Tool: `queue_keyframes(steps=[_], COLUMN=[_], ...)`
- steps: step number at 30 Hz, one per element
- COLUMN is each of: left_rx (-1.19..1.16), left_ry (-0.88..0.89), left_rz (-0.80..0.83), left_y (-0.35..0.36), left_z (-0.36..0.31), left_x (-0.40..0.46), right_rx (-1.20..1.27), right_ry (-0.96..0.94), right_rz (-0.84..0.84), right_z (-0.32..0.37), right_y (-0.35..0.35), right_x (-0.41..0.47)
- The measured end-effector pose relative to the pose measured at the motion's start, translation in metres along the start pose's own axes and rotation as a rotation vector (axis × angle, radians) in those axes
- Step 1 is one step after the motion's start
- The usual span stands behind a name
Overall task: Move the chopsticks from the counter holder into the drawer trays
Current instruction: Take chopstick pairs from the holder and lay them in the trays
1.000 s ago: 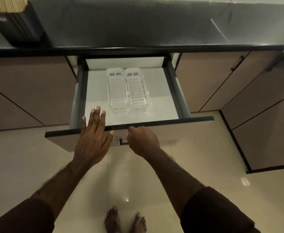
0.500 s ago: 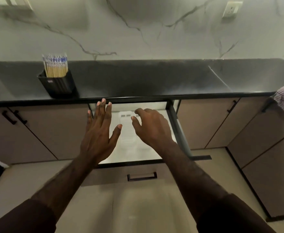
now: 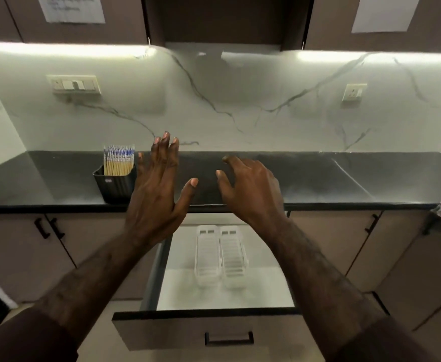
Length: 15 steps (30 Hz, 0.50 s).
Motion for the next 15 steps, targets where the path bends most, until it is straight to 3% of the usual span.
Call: queue_keyframes(steps=[15], left_rx=[0.043], left_ry=[-0.02], left_rz=[-0.069], left_y=[-0.047], left_z=[0.06], left_x=[0.014], right_rx=[0.0], right_ry=[-0.107], right_rz=[-0.019], right_z=[0.079], right_y=[0.024], right_x=[0.026])
Point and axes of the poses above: each hand's wrist, its own x-axis towards the middle knuckle, its own y-axis out of the palm, z = x × y, the point moved 9 cm from there along x, towards the middle knuckle, and after that the axes turned 13 degrees about -z, right-handed, at the moved point
